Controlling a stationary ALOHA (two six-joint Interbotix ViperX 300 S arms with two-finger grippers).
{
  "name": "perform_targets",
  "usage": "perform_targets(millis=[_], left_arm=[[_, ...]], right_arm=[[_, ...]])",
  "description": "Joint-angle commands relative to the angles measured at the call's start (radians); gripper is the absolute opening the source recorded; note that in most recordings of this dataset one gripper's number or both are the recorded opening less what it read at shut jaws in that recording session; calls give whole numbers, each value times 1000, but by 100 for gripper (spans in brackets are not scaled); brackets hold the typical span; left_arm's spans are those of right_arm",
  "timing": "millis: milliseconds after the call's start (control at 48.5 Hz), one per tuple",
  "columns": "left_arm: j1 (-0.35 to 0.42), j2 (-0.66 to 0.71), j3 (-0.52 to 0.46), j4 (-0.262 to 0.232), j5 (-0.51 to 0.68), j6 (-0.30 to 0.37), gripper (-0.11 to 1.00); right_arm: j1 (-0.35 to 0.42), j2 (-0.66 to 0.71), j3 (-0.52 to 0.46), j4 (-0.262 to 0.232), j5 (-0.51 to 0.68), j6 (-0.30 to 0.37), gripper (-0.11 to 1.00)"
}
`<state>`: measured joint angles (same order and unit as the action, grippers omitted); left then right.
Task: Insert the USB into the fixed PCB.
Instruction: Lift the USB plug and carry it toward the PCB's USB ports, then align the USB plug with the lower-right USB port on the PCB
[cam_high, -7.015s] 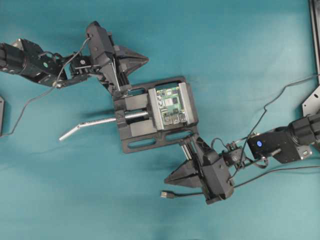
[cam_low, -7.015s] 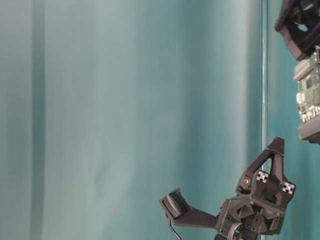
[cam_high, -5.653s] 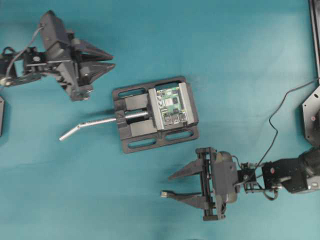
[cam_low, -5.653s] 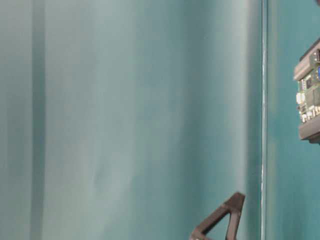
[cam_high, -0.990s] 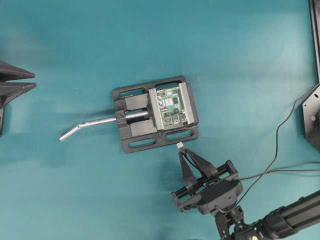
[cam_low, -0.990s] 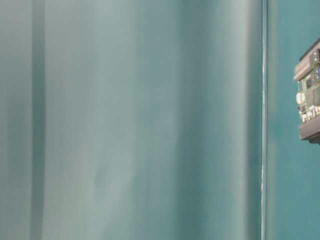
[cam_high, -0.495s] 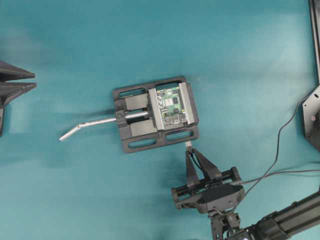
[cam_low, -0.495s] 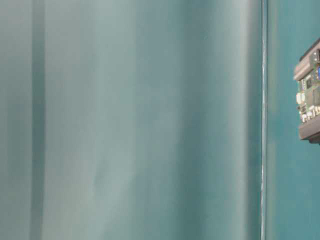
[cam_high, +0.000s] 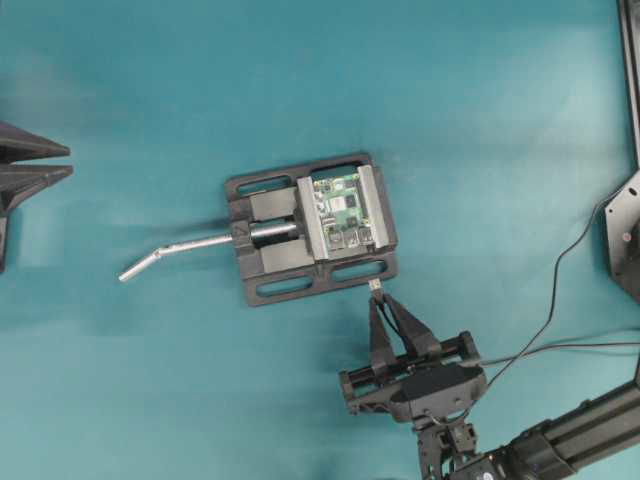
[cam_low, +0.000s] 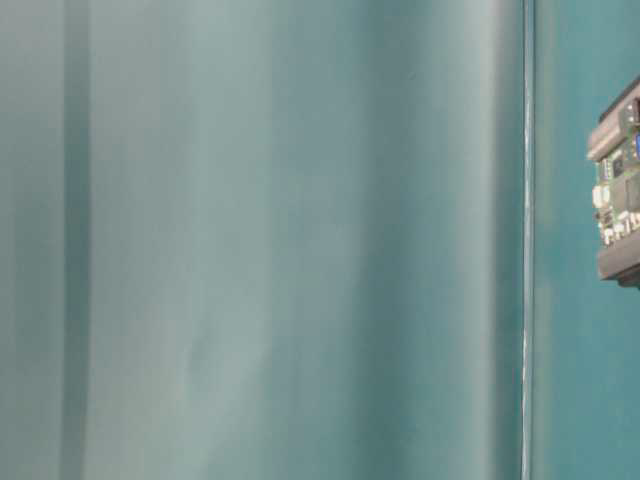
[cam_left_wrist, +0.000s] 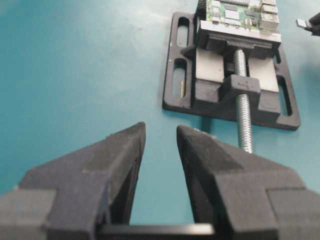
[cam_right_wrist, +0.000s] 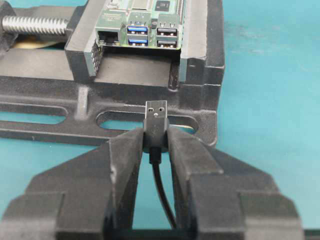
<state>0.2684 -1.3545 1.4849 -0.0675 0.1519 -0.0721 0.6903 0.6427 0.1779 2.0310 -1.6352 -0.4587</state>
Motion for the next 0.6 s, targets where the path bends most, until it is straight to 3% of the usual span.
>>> perform_targets(millis=[0, 578], left_arm=[[-2, 8, -28, 5, -5, -2, 35], [0, 8, -28, 3, -5, -2, 35]], right_arm=[[2, -21, -14, -3, -11, 2, 21], [-14, -38, -17, -6, -14, 0, 22]])
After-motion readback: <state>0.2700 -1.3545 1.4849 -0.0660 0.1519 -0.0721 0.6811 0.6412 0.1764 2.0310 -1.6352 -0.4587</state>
